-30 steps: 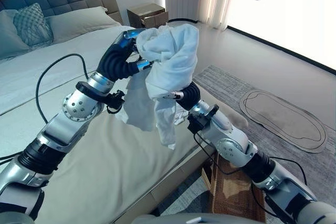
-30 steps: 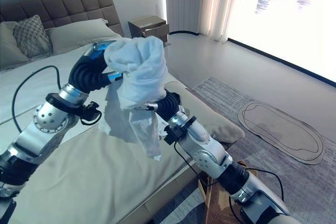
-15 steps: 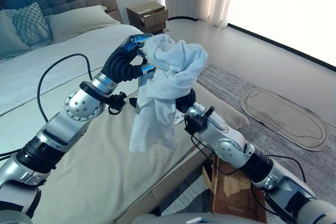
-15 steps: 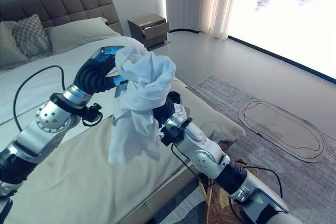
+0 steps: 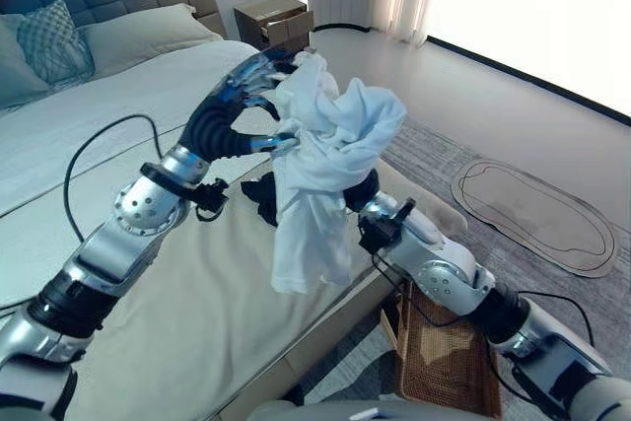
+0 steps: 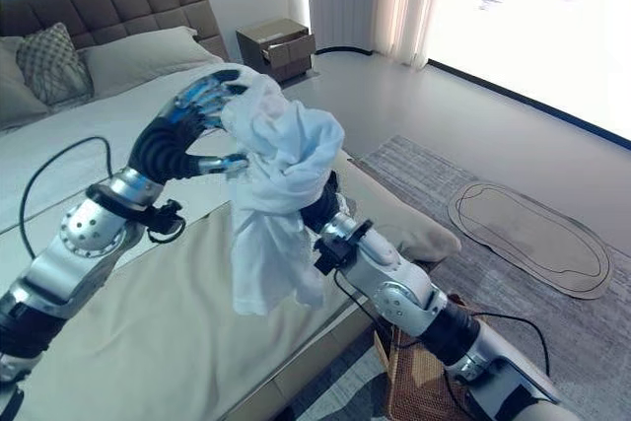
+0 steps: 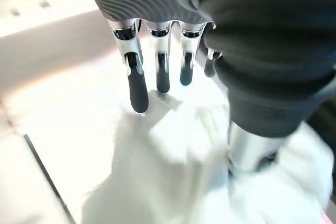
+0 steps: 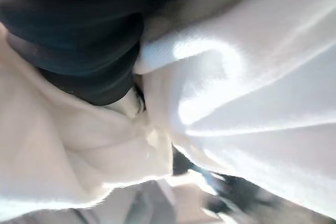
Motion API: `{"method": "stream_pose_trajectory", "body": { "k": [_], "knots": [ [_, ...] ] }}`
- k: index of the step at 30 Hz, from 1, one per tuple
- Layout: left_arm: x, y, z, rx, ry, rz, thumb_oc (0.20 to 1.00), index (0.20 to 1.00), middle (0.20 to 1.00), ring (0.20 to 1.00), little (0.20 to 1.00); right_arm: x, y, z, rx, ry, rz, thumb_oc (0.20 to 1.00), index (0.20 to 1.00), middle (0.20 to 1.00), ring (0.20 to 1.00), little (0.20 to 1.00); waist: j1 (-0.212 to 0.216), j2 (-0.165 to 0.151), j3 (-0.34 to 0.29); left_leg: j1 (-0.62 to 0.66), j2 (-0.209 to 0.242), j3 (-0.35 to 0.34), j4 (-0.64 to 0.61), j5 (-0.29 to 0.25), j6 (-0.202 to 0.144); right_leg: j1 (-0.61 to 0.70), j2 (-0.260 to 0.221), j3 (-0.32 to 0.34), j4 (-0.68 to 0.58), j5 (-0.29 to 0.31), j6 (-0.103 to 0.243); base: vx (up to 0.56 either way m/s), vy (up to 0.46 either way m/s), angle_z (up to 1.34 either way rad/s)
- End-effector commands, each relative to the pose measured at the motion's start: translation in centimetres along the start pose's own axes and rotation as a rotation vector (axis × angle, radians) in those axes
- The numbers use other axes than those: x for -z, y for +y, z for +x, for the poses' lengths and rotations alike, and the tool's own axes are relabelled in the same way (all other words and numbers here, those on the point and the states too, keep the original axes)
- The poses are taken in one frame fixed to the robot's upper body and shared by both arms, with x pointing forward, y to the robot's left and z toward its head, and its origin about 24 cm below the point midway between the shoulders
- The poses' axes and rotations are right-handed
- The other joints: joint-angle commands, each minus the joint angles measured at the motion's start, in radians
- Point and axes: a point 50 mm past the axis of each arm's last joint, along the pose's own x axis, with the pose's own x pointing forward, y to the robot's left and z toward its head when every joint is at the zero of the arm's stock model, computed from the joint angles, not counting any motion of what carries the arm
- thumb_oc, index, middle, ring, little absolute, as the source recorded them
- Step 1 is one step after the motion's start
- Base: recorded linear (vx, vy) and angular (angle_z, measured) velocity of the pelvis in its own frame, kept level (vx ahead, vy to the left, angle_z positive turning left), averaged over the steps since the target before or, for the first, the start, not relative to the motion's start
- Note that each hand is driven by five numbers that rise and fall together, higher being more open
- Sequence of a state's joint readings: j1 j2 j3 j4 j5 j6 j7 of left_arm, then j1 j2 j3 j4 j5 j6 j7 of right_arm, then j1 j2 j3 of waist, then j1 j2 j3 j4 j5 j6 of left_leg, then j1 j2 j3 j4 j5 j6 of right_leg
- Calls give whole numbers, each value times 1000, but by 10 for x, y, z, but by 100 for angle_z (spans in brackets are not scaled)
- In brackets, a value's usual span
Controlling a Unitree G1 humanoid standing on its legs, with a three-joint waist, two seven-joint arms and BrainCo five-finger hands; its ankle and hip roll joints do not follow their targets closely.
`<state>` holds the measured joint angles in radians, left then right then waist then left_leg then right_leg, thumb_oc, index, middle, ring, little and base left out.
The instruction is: Pick up clothes into the bucket
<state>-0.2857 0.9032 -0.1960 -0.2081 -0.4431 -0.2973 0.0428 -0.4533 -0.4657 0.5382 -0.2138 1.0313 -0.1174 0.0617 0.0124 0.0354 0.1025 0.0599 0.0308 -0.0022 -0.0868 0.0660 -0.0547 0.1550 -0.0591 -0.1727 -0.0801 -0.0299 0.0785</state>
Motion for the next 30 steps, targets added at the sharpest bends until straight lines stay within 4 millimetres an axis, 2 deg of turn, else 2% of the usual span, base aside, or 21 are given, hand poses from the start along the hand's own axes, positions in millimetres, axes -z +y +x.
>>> {"method": "stream_pose_trajectory", "body": {
  "k": [1,3,4,5,6,7,8,11,12,14,15,19,20,21,23,24,25,26,28,29,30],
  "knots": [
    [-2,38,-9,-103,29,287,1000,1000,1000,1000,1000,-64,2,-1,-17,-303,-137,200,200,200,200,200,-6,-45,-17,58,-24,25,41,-100,13,-51,-29,32,53,3,26,31,10,0],
    [4,44,-16,-130,65,309,1000,1000,1000,1000,1000,-69,-5,-6,25,-321,-163,200,200,200,200,200,-7,-43,-17,59,-24,25,41,-101,14,-51,-30,31,54,2,27,16,6,0],
    [14,55,-30,-178,142,341,1000,1000,1000,1000,1000,-81,-17,-17,110,-362,-237,200,200,200,200,200,-8,-39,-18,61,-25,23,40,-103,15,-49,-31,32,55,0,27,0,0,0],
    [14,55,-30,-179,142,341,1000,1000,1000,1000,1000,-81,-17,-17,110,-362,-237,200,200,200,200,200,-8,-39,-18,61,-25,23,40,-103,15,-49,-30,32,55,0,27,35,22,0],
    [27,61,-45,-215,220,348,1000,1000,1000,1000,1000,-91,-30,-30,205,-406,-289,200,200,200,200,200,-10,-33,-17,61,-27,23,39,-104,17,-50,-32,32,57,-1,27,0,0,0],
    [27,61,-45,-214,221,347,1000,1000,1000,1000,1000,-91,-30,-30,205,-406,-289,200,200,200,200,200,-11,-33,-18,61,-26,23,39,-104,17,-50,-32,32,57,-1,27,0,0,0],
    [37,65,-61,-260,287,343,1000,1000,1000,1000,1000,-99,-41,-43,302,-432,-389,200,200,200,200,200,-12,-27,-15,59,-29,21,39,-105,19,-53,-32,32,60,-4,27,0,0,0],
    [55,59,-81,-334,363,246,1000,1000,1000,1000,1000,-108,-59,-60,471,-442,-552,200,200,200,200,200,-17,-15,-3,47,-33,15,44,-105,23,-70,-34,32,70,-5,26,0,0,0],
    [56,59,-81,-334,363,244,1000,1000,1000,1000,1000,-108,-59,-60,471,-442,-555,200,200,200,200,200,-17,-14,-4,45,-33,15,45,-106,23,-73,-34,32,72,-6,26,-56,22,1],
    [81,42,-104,-455,447,56,1000,1000,1000,1000,1000,-110,-81,-80,674,-434,-676,200,200,200,200,200,-21,1,34,5,-41,8,63,-102,28,-120,-40,32,101,-6,24,-124,35,-2],
    [81,42,-103,-455,446,54,1000,1000,1000,1000,1000,-110,-81,-80,675,-434,-680,200,200,200,200,200,-20,3,30,-2,-41,7,67,-103,29,-127,-41,32,106,-8,24,-144,38,-1],
    [122,10,-143,-643,628,-165,1000,1000,1000,1000,1000,-100,-104,-109,907,-384,-752,200,200,200,200,200,-26,26,75,-76,-54,-4,96,-93,40,-223,-50,40,178,-18,13,-110,23,2],
    [134,0,-156,-694,698,-203,1000,1000,1000,1000,1000,-95,-110,-117,968,-366,-751,200,200,200,200,200,-28,32,86,-89,-56,-8,101,-89,42,-244,-52,40,199,-22,10,-120,23,6],
    [154,-18,-180,-740,855,-207,1000,1000,1000,1000,1000,-85,-122,-132,1077,-325,-740,200,200,200,200,200,-33,46,116,-112,-59,-16,105,-81,45,-288,-57,41,243,-34,5,-90,15,3],
    [159,-26,-188,-741,911,-194,1000,1000,1000,1000,1000,-83,-127,-139,1127,-309,-750,200,200,200,200,200,-35,53,127,-126,-62,-20,108,-77,45,-310,-61,40,263,-40,2,-72,5,3],
    [173,-47,-209,-746,1059,-205,1000,1000,1000,1000,1000,-76,-138,-148,1213,-269,-755,200,200,200,200,200,-38,64,146,-151,-67,-23,113,-70,45,-346,-67,39,290,-49,-2,-76,-12,3],
    [177,-57,-218,-735,1122,-210,1000,1000,1000,1000,1000,-73,-142,-152,1250,-250,-751,200,200,200,200,200,-38,71,157,-162,-66,-25,113,-64,45,-360,-68,39,300,-52,-4,-51,-17,4],
    [177,-58,-217,-735,1121,-211,1000,1000,1000,1000,1000,-74,-143,-152,1250,-251,-753,200,200,200,200,200,-37,72,155,-166,-67,-25,114,-64,45,-366,-69,39,304,-54,-4,-34,-18,6],
    [184,-89,-242,-670,1285,-240,1000,1000,1000,1000,1000,-70,-156,-159,1335,-203,-775,200,200,200,200,200,-37,94,192,-194,-67,-27,115,-55,41,-409,-73,41,339,-73,-9,-44,-34,6],
    [184,-89,-242,-671,1283,-241,1000,1000,1000,1000,1000,-71,-156,-159,1334,-205,-775,200,200,200,200,200,-37,95,191,-200,-67,-27,115,-51,41,-414,-73,41,336,-67,-9,-60,-46,4],
    [186,-109,-251,-609,1365,-260,1000,1000,1000,1000,1000,-72,-164,-160,1376,-177,-795,200,200,200,200,200,-36,112,217,-224,-67,-29,117,-47,38,-451,-77,44,374,-87,-13,-48,-19,5]
  ]
}}
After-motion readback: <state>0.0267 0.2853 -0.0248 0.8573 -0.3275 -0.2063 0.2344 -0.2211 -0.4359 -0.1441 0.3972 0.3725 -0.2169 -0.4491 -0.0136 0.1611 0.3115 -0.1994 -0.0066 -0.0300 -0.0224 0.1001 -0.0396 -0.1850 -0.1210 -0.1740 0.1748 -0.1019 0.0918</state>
